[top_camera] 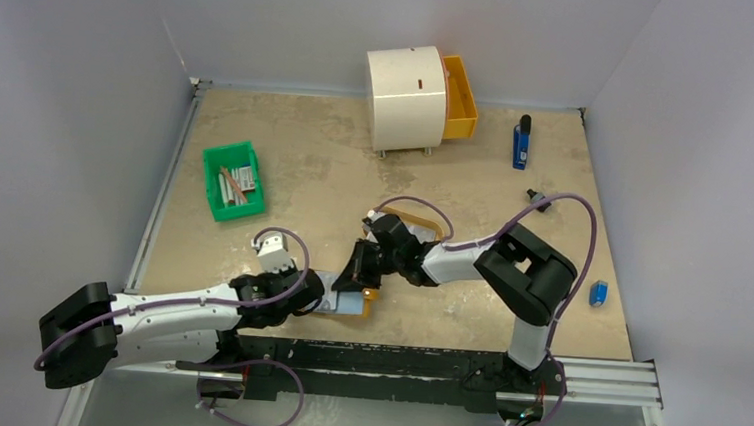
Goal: Put the credit cards into the card holder
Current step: Insert the credit card into the card holder.
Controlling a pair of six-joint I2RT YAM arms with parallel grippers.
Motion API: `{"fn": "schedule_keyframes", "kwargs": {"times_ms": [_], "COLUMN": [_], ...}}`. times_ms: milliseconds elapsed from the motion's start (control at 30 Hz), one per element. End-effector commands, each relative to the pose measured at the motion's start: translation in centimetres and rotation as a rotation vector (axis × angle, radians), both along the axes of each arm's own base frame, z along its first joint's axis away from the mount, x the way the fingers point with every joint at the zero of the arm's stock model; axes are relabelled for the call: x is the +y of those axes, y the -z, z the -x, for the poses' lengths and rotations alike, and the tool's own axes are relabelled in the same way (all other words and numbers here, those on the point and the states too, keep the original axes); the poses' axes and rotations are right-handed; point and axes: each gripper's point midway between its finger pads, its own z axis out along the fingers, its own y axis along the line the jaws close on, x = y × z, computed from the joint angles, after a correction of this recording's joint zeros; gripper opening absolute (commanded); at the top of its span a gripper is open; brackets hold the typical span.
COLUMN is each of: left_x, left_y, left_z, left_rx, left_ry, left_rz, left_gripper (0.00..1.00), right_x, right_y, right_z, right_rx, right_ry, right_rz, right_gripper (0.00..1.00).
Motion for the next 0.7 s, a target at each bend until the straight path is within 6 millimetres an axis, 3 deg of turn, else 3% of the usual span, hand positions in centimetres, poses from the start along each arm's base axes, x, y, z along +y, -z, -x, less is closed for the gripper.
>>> {"fn": "schedule_keyframes", "kwargs": {"times_ms": [0,33,167,267,667], "left_x": [-0.5,-0.4,0.0,0.1,0.5], "left_y": [1.2,1.1,0.6,0.4,0.0], "left_z": [1.3,1.3,1.2,1.1,0.9], "left_rx": [0.075,0.072,0.055,0.044,0.032], "left_ry": [0.014,0.01,-0.005,-0.009,-0.019], "left_rz": [0.041,0.038,0.04,0.047,0.033], "left_gripper": [0.0,0.0,0.0,0.0,0.0], "right_x": [1.5,1.3,0.3,-0.2,-1.8], "right_y": [-1.0,-1.1,-1.2,-1.4,-3.5], "right_z": [-0.9,-0.9,-0.5,-0.1,-0.5], "right_rx": [-0.043,-0.048,-0.056,-0.058,-0.163], "right_ry": [0.004,0.005,-0.005,-0.018,-0.059], "right_rz": [-0.006,0.002,0.047,0.071,0.175], "right_gripper": [0.0,0.02,0.27,0.36,0.43]}}
